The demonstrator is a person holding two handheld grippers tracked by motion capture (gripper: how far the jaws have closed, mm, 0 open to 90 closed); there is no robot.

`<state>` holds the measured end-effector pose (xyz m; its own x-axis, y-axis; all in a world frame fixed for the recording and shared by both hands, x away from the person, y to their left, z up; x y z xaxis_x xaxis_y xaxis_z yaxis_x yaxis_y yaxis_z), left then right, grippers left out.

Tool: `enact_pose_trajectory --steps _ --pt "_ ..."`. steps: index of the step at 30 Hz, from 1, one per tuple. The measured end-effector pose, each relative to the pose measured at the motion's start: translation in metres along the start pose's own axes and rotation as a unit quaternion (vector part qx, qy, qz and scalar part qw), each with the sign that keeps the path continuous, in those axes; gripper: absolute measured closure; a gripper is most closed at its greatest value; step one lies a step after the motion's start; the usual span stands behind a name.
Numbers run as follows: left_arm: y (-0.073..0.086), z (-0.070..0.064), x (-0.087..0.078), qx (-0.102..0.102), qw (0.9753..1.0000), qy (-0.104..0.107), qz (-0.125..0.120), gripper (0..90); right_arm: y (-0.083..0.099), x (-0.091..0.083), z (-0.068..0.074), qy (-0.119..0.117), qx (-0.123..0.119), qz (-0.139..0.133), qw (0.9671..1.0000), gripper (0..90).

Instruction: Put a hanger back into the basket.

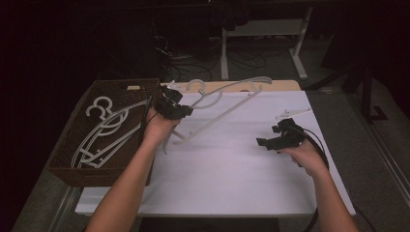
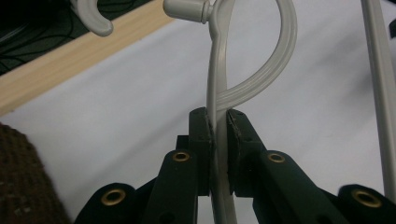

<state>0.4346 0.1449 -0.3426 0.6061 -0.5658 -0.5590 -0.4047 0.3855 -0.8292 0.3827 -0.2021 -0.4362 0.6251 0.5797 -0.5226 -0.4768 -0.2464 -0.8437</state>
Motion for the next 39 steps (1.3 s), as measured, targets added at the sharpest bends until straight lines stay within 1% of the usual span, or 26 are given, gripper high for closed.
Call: enact_pose_trajectory --steps 1,4,6,8,10,11,13,15,16,19,21,23,24,25,27,28,29,30,32,33,36,38,39 --pt "-0.002 0.000 -0.004 0.001 1.0000 -0.001 0.000 82.1 0.002 -0.002 0.002 0.002 -0.005 -0.002 1.0000 11.2" --pt "-0.012 0.005 -0.026 0.004 0.9999 -0.011 -0.001 82.1 0.005 -0.007 0.007 -0.003 -0.005 -0.007 1.0000 7.8" --pt "-0.016 0.008 -0.038 0.006 0.9998 -0.016 -0.005 82.1 0.007 -0.010 0.011 -0.005 -0.015 -0.007 0.9998 6.0" --pt "-0.019 0.016 -0.053 0.014 0.9995 -0.025 -0.009 82.1 0.006 -0.014 0.014 -0.006 -0.015 -0.011 0.9998 5.8" --pt "-0.019 0.025 -0.065 0.014 0.9993 -0.033 -0.013 82.1 0.006 -0.017 0.016 -0.003 -0.014 -0.015 0.9998 5.5" --pt "-0.017 0.032 -0.072 0.014 0.9991 -0.037 -0.013 82.1 0.006 -0.018 0.016 -0.003 -0.014 -0.016 0.9998 5.2" --pt "-0.014 0.043 -0.083 0.015 0.9986 -0.048 -0.014 82.1 0.006 -0.020 0.018 -0.003 -0.015 -0.018 0.9997 4.9" --pt "-0.008 0.056 -0.094 0.015 0.9980 -0.061 -0.013 82.1 0.007 -0.020 0.019 -0.004 -0.014 -0.019 0.9997 4.5" --pt "-0.004 0.066 -0.102 0.013 0.9975 -0.068 -0.012 82.1 0.007 -0.020 0.020 -0.004 -0.015 -0.019 0.9997 4.4" --pt "0.008 0.085 -0.119 0.010 0.9965 -0.083 -0.012 82.1 0.009 -0.021 0.021 -0.003 -0.014 -0.018 0.9997 3.9" --pt "0.017 0.101 -0.134 0.010 0.9949 -0.100 -0.011 82.0 0.009 -0.020 0.022 -0.001 -0.015 -0.016 0.9998 3.9" --pt "0.025 0.112 -0.145 0.008 0.9936 -0.112 -0.011 82.1 0.009 -0.020 0.022 -0.001 -0.015 -0.016 0.9998 3.9" --pt "0.031 0.121 -0.152 0.006 0.9929 -0.119 -0.012 82.0 0.009 -0.019 0.023 0.000 -0.016 -0.017 0.9997 3.8" --pt "0.034 0.125 -0.157 0.003 0.9924 -0.122 -0.011 82.0 0.010 -0.019 0.023 0.001 -0.016 -0.014 0.9998 3.8" --pt "0.044 0.138 -0.167 0.005 0.9909 -0.134 -0.010 82.0 0.010 -0.018 0.023 0.004 -0.016 -0.012 0.9998 3.9" --pt "0.049 0.144 -0.171 0.000 0.9905 -0.138 -0.008 82.1 0.010 -0.017 0.023 0.005 -0.017 -0.012 0.9998 3.8" --pt "0.055 0.151 -0.176 -0.003 0.9894 -0.145 -0.009 82.0 0.010 -0.017 0.023 0.005 -0.016 -0.011 0.9998 3.8" --pt "0.060 0.156 -0.180 -0.004 0.9886 -0.150 -0.007 82.0 0.011 -0.017 0.023 0.006 -0.015 -0.011 0.9998 3.8" --pt "0.068 0.165 -0.185 -0.009 0.9877 -0.156 -0.005 82.0 0.011 -0.017 0.023 0.007 -0.015 -0.011 0.9998 3.9" --pt "0.073 0.170 -0.188 -0.012 0.9873 -0.159 -0.002 82.0 0.011 -0.017 0.023 0.008 -0.015 -0.010 0.9998 3.9" --pt "0.085 0.181 -0.194 -0.013 0.9854 -0.170 0.011 82.0 0.011 -0.017 0.022 0.010 -0.014 -0.010 0.9998 3.8" --pt "0.094 0.189 -0.199 -0.016 0.9828 -0.183 0.023 82.0 0.011 -0.017 0.021 0.012 -0.014 -0.010 0.9998 3.9" --pt "0.097 0.191 -0.200 -0.017 0.9822 -0.185 0.025 82.0 0.011 -0.018 0.020 0.012 -0.013 -0.010 0.9998 3.8"
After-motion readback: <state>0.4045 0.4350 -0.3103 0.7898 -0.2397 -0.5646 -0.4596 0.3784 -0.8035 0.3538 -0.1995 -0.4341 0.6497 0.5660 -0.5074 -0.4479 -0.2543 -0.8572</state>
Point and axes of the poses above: each handheld gripper's, and its own axes: x roughly forward along the jaws, y roughly out of its underside, z roughly to its left, the point moved 3 cm from there along x, roughly forward along the jaws, and after that the axes turned 10 degrees about -z, right-handed, at the moved point
